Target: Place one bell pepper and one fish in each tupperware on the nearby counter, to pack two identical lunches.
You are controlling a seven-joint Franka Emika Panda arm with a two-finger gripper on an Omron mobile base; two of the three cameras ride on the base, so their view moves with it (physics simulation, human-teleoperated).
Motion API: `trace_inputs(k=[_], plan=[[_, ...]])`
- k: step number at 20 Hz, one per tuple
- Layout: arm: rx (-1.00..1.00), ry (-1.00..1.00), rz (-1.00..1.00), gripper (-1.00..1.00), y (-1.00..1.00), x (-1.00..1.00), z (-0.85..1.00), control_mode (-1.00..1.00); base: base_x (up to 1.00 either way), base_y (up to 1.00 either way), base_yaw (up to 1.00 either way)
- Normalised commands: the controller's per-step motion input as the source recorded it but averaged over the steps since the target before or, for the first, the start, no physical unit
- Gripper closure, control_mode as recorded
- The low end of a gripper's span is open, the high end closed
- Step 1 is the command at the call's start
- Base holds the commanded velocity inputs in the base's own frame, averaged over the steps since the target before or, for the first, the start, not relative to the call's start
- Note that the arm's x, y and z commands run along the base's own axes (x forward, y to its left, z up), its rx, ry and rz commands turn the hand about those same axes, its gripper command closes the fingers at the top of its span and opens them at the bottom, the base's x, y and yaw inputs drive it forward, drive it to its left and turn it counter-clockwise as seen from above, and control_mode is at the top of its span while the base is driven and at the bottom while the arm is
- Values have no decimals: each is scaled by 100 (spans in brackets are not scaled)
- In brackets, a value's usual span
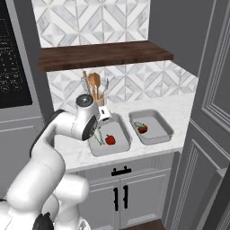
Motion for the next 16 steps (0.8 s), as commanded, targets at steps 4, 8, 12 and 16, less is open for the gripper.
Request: trace_inputs(k=[4,8,12,16], plan=[[0,11,5,100,0,38,-30,-100,0,0,0],[0,14,0,100,15,25,-36,-100,0,0,0],[0,10,3,100,0,34,-37,-100,0,0,0],[0,7,4,100,0,33,-41,-100,0,0,0]])
